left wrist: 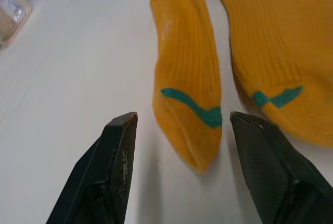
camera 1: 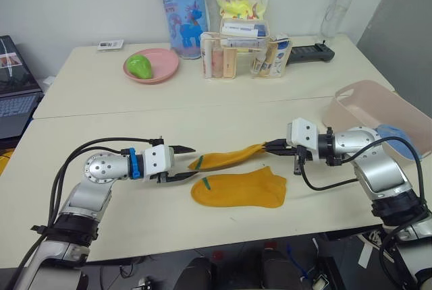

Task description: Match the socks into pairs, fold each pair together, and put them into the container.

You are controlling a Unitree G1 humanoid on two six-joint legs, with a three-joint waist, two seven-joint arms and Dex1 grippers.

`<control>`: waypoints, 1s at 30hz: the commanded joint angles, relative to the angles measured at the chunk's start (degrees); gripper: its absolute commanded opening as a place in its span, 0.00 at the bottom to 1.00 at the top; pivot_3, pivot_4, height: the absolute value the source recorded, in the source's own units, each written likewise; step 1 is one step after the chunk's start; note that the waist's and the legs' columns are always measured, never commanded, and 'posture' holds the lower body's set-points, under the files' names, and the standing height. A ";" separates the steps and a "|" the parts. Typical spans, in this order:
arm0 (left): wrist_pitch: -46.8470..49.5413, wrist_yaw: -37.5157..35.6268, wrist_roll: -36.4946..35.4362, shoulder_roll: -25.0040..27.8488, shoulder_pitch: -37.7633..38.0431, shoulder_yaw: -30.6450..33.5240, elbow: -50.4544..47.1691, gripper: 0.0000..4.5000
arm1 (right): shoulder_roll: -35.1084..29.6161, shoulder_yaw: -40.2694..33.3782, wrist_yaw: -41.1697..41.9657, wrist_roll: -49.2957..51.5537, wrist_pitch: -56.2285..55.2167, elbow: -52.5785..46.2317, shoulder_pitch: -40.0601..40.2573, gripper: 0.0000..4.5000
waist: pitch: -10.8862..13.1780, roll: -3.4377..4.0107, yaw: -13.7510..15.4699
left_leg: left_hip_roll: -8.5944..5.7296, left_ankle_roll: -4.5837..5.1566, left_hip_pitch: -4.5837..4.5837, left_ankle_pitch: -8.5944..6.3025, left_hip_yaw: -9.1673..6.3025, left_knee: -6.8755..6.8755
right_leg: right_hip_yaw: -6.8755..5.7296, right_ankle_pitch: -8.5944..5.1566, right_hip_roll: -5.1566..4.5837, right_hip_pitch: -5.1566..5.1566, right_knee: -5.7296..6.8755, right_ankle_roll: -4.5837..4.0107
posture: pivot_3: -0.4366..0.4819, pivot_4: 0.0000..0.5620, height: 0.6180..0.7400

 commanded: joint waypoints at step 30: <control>7.75 4.59 -7.85 -2.34 -6.56 1.26 -0.07 0.01 | -0.47 -3.79 0.62 5.10 6.35 -4.18 -1.95 0.00 | 0.00 0.00 -0.15 | 0.00 0.01 -0.06 0.00 -0.04 0.03 | -0.03 0.00 0.01 -0.03 0.06 0.00 | 0.48 0.27 1.00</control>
